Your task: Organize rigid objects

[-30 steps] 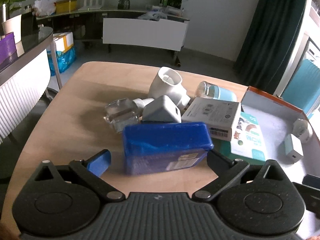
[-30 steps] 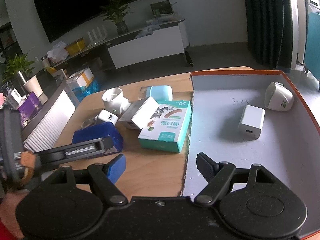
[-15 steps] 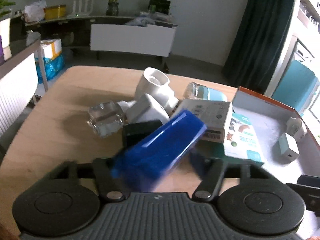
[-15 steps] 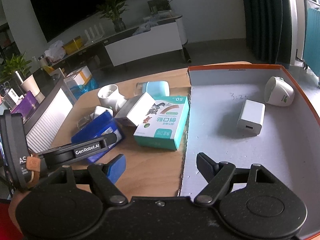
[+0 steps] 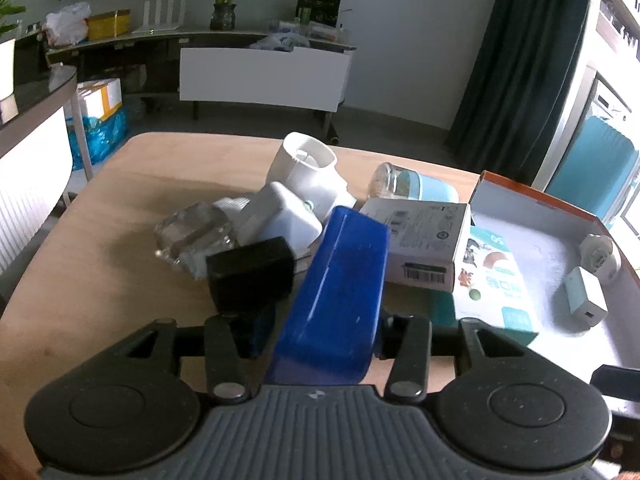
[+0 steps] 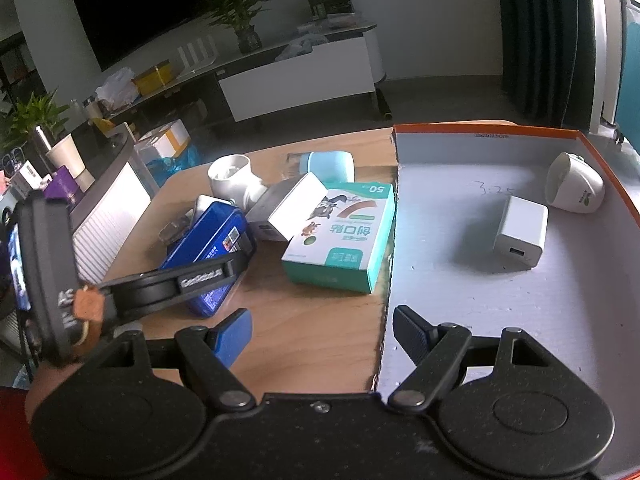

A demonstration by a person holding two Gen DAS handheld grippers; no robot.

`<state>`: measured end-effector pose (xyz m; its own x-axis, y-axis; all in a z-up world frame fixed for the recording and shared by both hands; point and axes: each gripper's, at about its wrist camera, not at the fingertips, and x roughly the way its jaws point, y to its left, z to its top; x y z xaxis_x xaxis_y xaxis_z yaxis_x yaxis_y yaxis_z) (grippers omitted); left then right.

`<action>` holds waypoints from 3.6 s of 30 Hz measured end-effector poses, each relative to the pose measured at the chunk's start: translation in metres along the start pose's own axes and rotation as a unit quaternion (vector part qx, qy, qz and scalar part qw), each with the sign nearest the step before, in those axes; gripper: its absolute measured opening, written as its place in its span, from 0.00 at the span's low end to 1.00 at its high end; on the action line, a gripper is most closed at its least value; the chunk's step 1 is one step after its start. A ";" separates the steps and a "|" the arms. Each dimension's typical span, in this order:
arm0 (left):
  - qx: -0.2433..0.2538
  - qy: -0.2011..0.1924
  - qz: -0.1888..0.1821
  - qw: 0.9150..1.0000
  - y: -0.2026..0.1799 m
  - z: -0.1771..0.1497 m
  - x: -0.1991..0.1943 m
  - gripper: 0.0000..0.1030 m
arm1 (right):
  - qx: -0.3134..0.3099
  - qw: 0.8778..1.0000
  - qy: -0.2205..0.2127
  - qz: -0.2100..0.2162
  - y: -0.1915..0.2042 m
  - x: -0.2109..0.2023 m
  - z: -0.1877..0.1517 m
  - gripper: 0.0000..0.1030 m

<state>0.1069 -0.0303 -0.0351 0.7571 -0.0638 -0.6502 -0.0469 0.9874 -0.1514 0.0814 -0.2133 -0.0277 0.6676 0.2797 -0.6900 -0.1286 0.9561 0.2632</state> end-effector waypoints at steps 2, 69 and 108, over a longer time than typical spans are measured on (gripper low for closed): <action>0.001 0.003 -0.012 1.000 -0.001 0.001 0.000 0.33 | 0.001 1.000 0.001 -0.003 -0.001 0.001 0.001 0.89; -0.014 -0.047 -0.053 0.997 -0.009 -0.006 -0.112 0.32 | 0.015 0.996 -0.083 -0.030 0.006 -0.084 -0.009 0.81; 0.027 -0.042 -0.084 0.995 -0.058 -0.005 -0.110 0.32 | 0.046 0.991 -0.118 -0.054 -0.019 -0.108 -0.012 0.81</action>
<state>0.0227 -0.0811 0.0417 0.8028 -0.2177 -0.5550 0.1174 0.9704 -0.2109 0.0031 -0.2611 0.0341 0.8281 0.1383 -0.5433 0.0122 0.9644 0.2640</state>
